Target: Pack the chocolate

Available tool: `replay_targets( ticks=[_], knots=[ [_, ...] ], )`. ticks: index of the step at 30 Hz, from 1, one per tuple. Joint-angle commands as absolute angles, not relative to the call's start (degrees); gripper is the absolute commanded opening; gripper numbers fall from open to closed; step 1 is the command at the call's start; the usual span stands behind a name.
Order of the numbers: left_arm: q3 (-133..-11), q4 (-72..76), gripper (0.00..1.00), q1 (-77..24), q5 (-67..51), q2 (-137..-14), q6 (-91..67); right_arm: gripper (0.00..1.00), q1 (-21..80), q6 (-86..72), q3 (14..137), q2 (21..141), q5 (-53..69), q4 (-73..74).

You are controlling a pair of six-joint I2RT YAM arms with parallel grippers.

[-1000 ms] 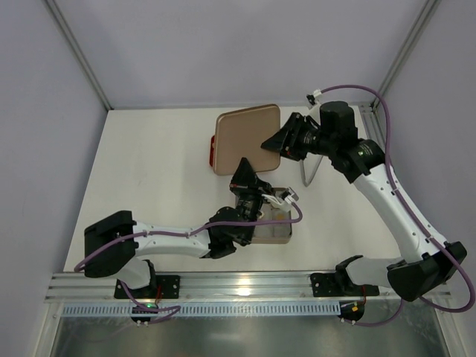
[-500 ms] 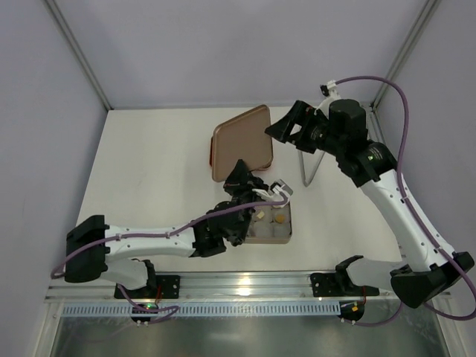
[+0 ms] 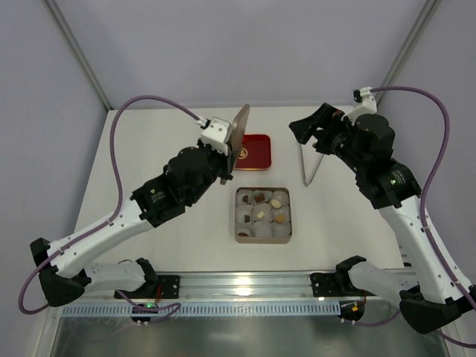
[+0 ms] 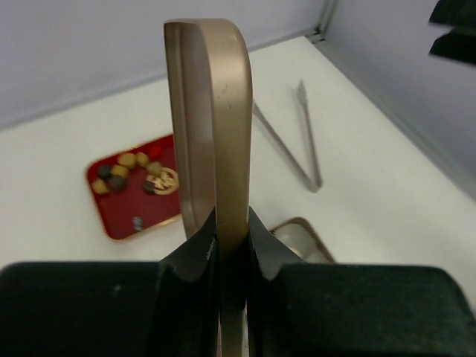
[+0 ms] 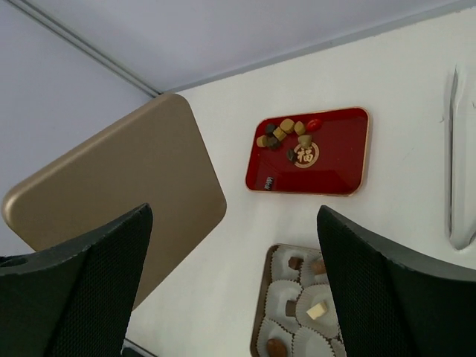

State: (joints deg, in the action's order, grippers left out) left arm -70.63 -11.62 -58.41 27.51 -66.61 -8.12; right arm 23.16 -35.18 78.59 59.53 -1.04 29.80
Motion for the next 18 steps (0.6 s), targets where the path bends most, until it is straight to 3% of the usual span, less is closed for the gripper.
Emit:
replay_targets(
  ticks=[1, 5, 9, 18],
  knots=[
    [-70.76, -15.40, 0.00, -52.75, 7.60, -65.39, -33.43, 0.91, 22.59, -33.66, 74.54, 58.71, -2.20, 27.78],
    [-63.66, -6.79, 0.00, -45.45, -11.20, -65.13, -48.66, 0.91, 22.41, -33.14, 69.19, 57.83, -1.23, 26.54],
    [-55.84, 6.13, 0.00, -41.23, -19.14, -64.86, -61.15, 0.91, 22.32, -32.96, 64.00, 56.69, -0.88, 25.32],
    [-44.74, 24.94, 0.00, -40.25, -24.26, -68.03, -73.03, 0.91, 22.24, -34.19, 52.92, 54.41, 1.41, 21.71]
  ],
)
